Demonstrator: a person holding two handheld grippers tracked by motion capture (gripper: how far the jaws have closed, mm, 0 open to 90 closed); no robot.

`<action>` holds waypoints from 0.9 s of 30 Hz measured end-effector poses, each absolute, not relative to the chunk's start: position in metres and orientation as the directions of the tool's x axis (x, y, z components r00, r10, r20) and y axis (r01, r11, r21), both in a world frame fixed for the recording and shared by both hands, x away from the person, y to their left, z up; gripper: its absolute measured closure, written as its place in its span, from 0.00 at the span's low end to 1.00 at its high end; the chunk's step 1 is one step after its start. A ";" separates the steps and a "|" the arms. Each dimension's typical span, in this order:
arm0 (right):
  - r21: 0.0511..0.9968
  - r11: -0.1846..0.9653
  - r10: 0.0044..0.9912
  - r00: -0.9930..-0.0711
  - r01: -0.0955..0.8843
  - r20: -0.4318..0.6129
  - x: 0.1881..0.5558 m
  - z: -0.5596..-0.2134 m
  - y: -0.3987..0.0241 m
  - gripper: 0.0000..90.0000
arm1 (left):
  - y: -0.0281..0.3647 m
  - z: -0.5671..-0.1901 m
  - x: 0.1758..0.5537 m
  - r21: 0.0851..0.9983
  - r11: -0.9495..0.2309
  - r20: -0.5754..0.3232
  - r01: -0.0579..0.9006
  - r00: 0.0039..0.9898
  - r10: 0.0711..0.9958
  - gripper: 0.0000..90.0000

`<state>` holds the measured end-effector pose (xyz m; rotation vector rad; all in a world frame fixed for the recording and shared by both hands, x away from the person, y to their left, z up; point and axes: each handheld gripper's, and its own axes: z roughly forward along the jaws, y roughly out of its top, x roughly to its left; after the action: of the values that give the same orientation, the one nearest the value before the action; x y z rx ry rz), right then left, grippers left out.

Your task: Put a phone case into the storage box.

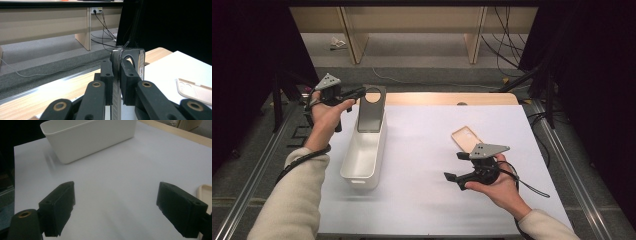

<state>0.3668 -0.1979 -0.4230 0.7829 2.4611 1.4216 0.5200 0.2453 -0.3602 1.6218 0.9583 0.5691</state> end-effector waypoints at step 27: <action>0.847 0.408 0.519 -0.850 0.340 0.091 0.367 -0.423 -0.197 0.18 | 0.246 -0.376 0.531 0.941 -0.066 -0.131 0.331 0.539 0.832 0.90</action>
<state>0.3667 -0.1972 -0.4232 0.7648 2.4739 1.4220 0.5308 0.2461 -0.3758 1.6460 0.9986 0.5532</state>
